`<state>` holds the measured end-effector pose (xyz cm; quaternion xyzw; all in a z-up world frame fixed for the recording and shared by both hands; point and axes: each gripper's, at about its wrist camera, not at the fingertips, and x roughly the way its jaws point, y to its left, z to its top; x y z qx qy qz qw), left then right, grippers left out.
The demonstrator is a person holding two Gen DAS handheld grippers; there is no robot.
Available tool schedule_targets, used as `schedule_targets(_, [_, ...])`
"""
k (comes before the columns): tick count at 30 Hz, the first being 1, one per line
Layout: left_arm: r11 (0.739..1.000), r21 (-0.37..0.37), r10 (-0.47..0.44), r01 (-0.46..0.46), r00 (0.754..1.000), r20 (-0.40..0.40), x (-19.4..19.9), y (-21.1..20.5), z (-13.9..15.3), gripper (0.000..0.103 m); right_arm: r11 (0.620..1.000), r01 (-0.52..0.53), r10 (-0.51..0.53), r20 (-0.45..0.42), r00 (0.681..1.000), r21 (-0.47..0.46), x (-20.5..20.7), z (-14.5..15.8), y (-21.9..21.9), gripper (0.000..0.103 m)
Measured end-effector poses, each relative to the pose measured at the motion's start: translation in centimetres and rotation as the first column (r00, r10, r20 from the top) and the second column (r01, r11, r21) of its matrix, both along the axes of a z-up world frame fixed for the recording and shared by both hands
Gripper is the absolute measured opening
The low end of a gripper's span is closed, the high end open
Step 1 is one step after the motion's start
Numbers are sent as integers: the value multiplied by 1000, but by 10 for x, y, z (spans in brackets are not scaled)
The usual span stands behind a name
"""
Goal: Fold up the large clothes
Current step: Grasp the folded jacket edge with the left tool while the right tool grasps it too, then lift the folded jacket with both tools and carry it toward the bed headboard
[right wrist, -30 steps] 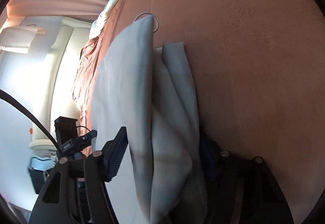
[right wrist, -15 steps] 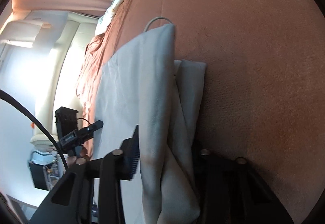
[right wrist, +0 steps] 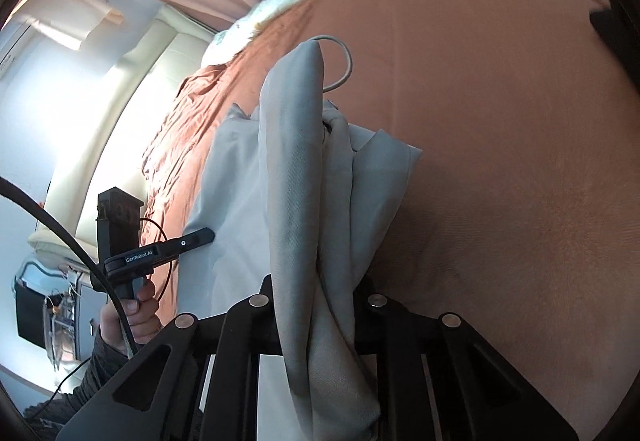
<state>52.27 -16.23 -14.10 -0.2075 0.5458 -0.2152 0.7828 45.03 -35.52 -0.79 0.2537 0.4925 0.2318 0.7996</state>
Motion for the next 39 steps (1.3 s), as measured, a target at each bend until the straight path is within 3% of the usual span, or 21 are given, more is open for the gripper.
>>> schedule_targets(5, [1000,-20,14,-13,998,57,-25,15,29,16,1000,-11,12,62,998,-8,-11,9,10,12])
schedule_targets(16, [994,-75,91,-77,976,197,-79,71,98,15,997,-71,72,197,978,-13,-66,64,51,12])
schedule_targets(25, [975,-86,221,-204,930,294,-119,167,150,14,981,-191,185,279,942,-6,-77,94,118,12])
schedule_targets(30, [957,-89,290,-276,899,327,-134,229,170,14,964,-267,255,321,912,-8,-77,107,183,12])
schedule_targets(33, [943,-87,330,-320,879,344,-141,267,182,14,955,-296,282,335,899,-10,-69,103,195,12])
schedule_targets(39, [913,-79,398,-399,834,383,-162,337,197,14,933,-359,339,368,866,-15,-34,96,260,11])
